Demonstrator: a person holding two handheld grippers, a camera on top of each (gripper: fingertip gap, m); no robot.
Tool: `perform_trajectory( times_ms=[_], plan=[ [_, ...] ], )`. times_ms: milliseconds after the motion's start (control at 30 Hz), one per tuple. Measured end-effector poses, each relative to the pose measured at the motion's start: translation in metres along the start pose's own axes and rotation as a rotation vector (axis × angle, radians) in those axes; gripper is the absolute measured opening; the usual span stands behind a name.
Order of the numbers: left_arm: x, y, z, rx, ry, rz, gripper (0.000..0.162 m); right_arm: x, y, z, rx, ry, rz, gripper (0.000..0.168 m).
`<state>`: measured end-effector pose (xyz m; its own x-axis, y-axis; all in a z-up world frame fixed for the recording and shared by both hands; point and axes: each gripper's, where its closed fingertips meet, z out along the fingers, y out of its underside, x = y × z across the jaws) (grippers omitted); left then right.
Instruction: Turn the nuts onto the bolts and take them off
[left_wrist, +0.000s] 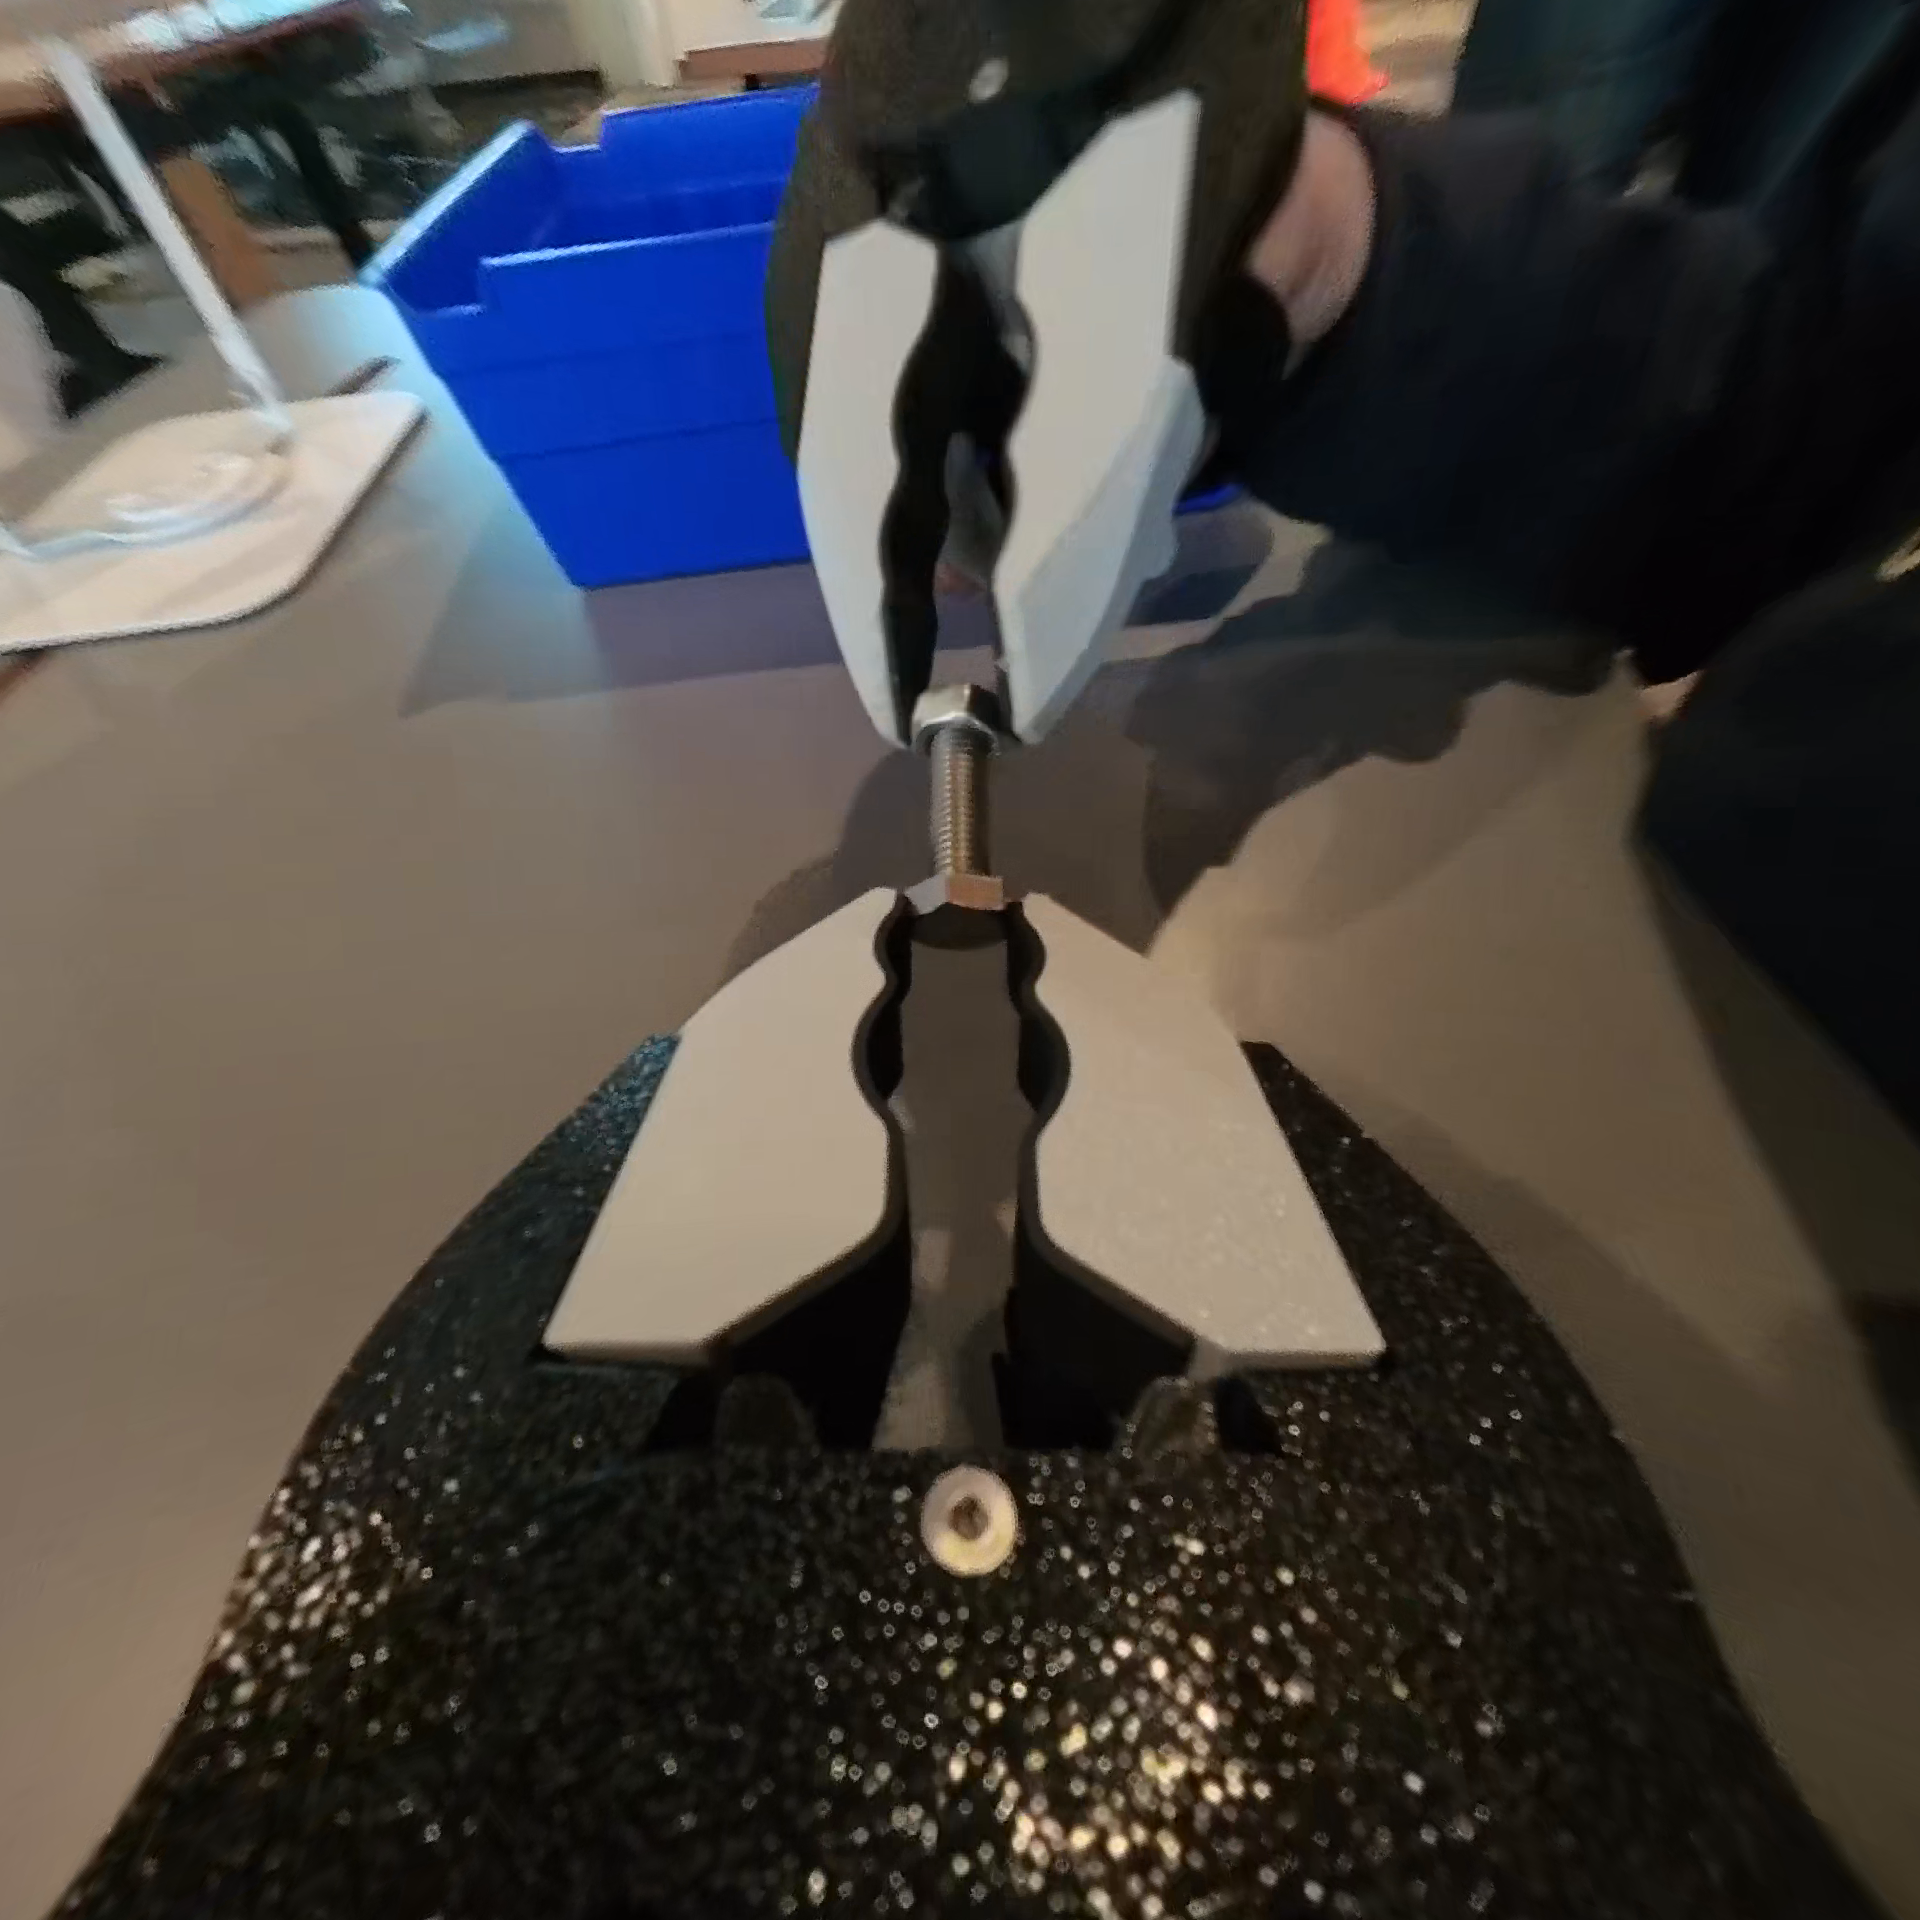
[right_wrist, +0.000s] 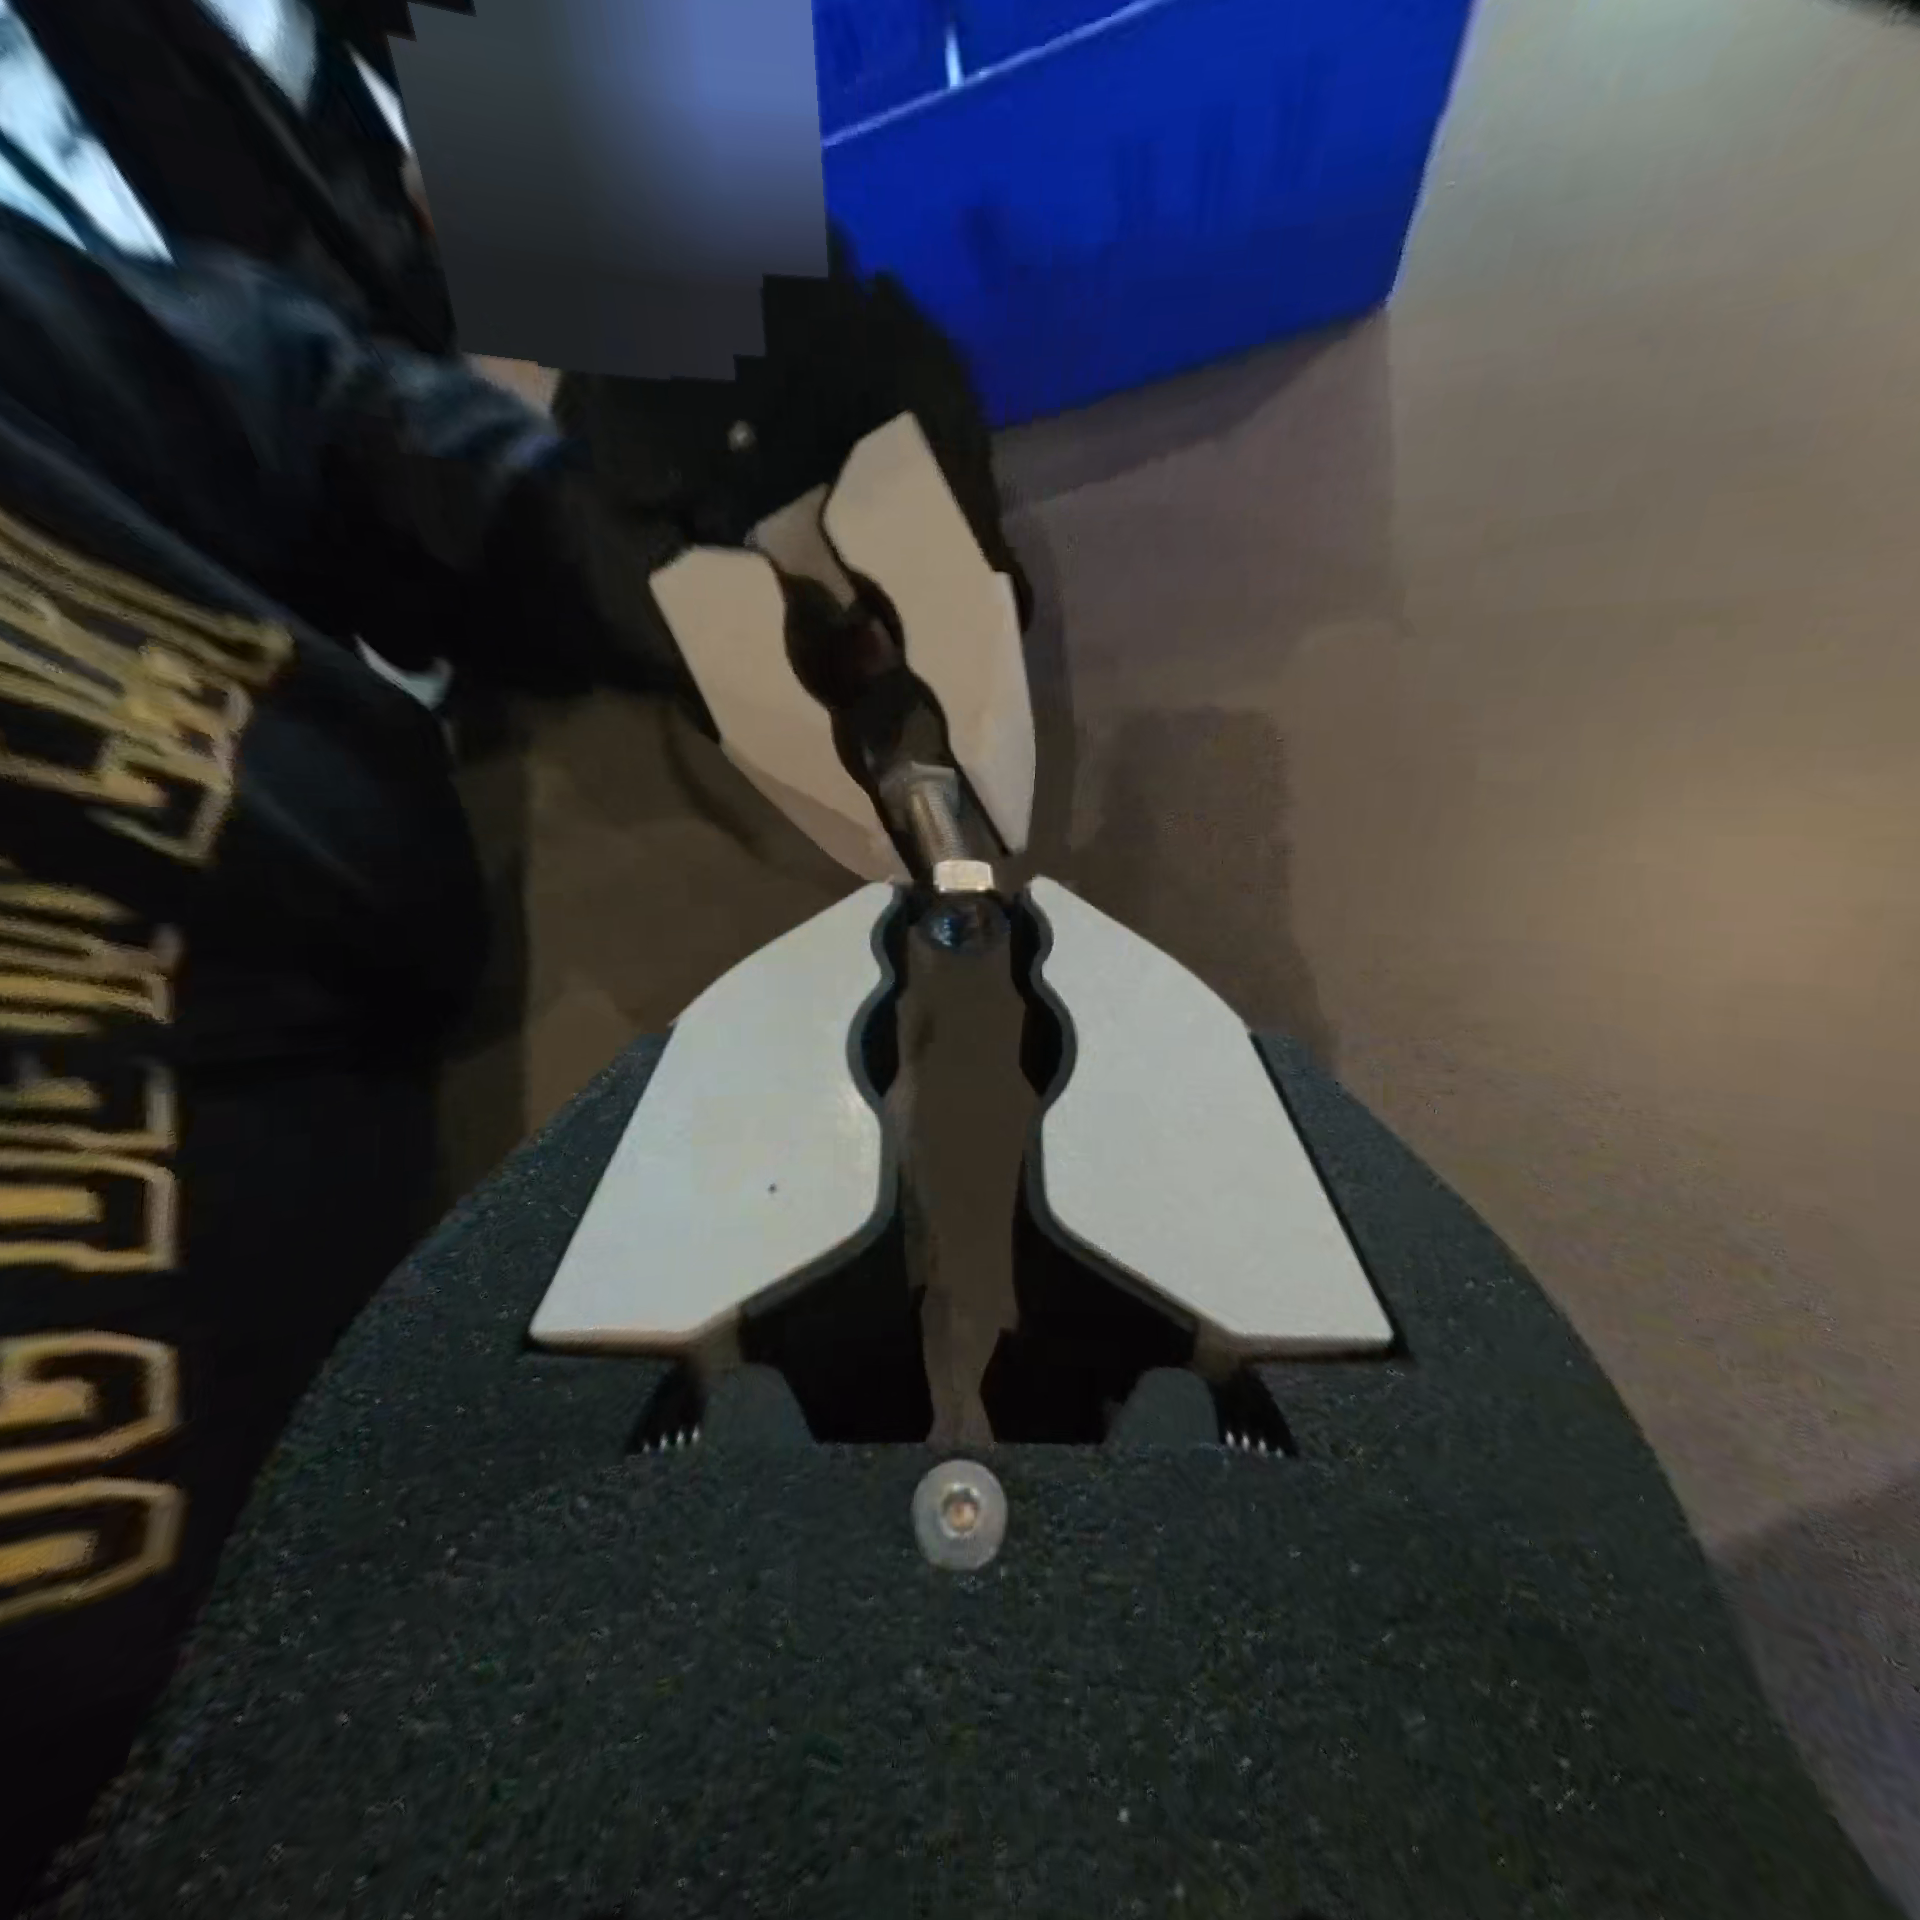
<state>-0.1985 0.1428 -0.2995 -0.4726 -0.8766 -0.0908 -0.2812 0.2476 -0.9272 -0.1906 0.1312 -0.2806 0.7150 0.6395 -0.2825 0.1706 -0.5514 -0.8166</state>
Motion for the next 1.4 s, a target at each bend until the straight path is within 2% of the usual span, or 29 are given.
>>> perform_trajectory(
  times_ms=[100,367,500,600,733,867,1400],
  plan=[
    [0.0,-0.002,-0.001,0.016,-0.002,0.008,0.017,-0.001,-0.001,0.0,0.036,-0.066,0.143,0.019],
    [0.0,-0.006,-0.002,0.06,0.018,-0.022,0.017,-0.002,-0.007,-0.003,0.077,-0.039,0.025,0.019],
    [0.001,-0.009,-0.003,0.085,0.037,-0.05,0.017,-0.006,-0.011,-0.003,0.096,-0.048,-0.013,0.029],
    [0.0,-0.012,-0.006,0.117,0.055,-0.089,0.017,-0.007,-0.018,-0.008,0.134,-0.024,-0.106,0.032],
    [0.001,-0.014,-0.008,0.139,0.09,-0.129,0.017,-0.024,-0.027,-0.019,0.214,-0.024,-0.36,0.03],
    [0.006,-0.014,-0.006,0.132,0.116,-0.122,0.017,-0.032,-0.024,-0.013,0.185,-0.011,-0.463,0.031],
    [0.008,-0.022,-0.011,0.179,0.131,-0.115,0.017,-0.021,-0.004,-0.001,0.067,-0.04,-0.4,0.03]
  ],
)
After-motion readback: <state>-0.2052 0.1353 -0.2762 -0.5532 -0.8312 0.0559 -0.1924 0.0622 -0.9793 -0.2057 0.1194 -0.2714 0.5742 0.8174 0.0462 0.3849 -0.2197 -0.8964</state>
